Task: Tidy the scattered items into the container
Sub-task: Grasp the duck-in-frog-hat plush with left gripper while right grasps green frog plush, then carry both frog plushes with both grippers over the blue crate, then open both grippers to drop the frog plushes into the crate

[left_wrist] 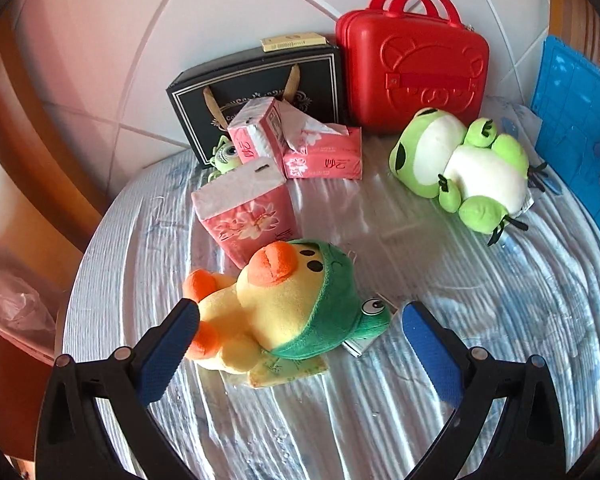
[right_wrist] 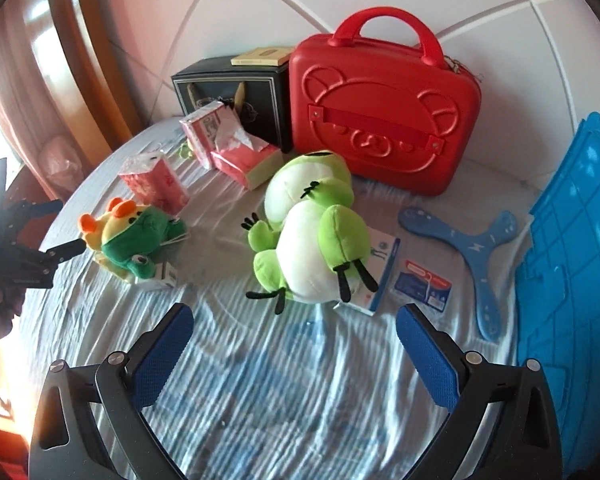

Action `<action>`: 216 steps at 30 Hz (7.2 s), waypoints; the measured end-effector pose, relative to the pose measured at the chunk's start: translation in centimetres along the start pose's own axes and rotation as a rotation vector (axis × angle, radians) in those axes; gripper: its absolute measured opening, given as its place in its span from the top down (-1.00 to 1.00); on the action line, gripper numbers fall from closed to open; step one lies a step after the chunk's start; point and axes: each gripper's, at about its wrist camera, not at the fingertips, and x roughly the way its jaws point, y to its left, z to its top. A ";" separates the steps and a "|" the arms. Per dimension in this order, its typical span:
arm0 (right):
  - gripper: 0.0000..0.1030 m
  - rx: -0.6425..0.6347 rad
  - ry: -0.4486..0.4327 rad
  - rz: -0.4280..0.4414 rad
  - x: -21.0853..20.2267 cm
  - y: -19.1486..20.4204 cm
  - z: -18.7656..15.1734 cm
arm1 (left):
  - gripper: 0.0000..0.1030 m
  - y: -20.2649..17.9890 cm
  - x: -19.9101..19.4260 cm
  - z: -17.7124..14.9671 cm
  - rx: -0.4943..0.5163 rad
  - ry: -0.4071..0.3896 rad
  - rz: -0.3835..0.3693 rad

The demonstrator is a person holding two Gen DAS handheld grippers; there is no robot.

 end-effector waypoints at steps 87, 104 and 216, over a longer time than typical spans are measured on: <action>-0.36 0.059 -0.088 0.014 -17.8 -1.9 -11.0 | -0.70 -12.6 -15.8 2.0 0.083 -0.159 0.130; -0.36 0.126 -0.244 -0.039 -31.2 -12.7 -13.9 | -0.70 -25.2 -22.5 7.2 0.156 -0.255 0.070; -1.00 0.362 -0.308 -0.002 -37.7 -37.5 -23.6 | -0.99 -60.9 -22.4 34.5 0.467 -0.338 -0.292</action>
